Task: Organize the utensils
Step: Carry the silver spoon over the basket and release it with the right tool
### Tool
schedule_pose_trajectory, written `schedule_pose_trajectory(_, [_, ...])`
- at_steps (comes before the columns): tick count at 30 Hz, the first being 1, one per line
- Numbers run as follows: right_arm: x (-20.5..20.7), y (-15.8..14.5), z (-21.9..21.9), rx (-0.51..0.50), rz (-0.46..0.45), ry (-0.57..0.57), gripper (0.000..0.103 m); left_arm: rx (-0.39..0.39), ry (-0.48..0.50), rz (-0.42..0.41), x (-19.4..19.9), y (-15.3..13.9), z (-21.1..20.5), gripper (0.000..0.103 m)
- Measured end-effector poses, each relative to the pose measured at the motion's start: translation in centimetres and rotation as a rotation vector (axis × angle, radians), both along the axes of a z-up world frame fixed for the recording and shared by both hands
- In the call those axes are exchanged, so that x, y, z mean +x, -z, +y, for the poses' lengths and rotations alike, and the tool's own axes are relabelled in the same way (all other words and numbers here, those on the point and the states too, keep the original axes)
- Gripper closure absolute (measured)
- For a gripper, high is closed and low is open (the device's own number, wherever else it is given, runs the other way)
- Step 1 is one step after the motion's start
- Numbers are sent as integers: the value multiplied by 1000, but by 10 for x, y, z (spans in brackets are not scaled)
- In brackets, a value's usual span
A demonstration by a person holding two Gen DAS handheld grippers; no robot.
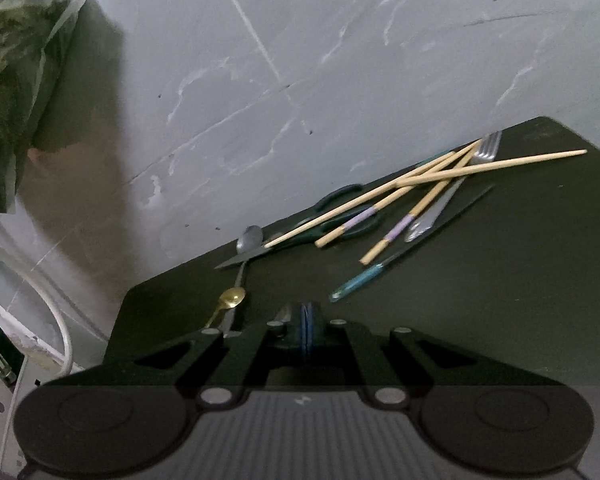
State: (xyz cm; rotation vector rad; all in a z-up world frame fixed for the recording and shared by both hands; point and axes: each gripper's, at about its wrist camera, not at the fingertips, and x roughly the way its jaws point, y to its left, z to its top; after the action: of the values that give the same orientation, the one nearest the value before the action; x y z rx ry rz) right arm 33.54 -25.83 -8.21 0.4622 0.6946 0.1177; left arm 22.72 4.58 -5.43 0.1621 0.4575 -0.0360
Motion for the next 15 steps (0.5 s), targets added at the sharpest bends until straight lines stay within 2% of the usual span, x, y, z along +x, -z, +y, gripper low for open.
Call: schedule_pose_trajectory(15, [-28,-27,-26,-43,-64,62,102,0,37,-23,6,2,1,23])
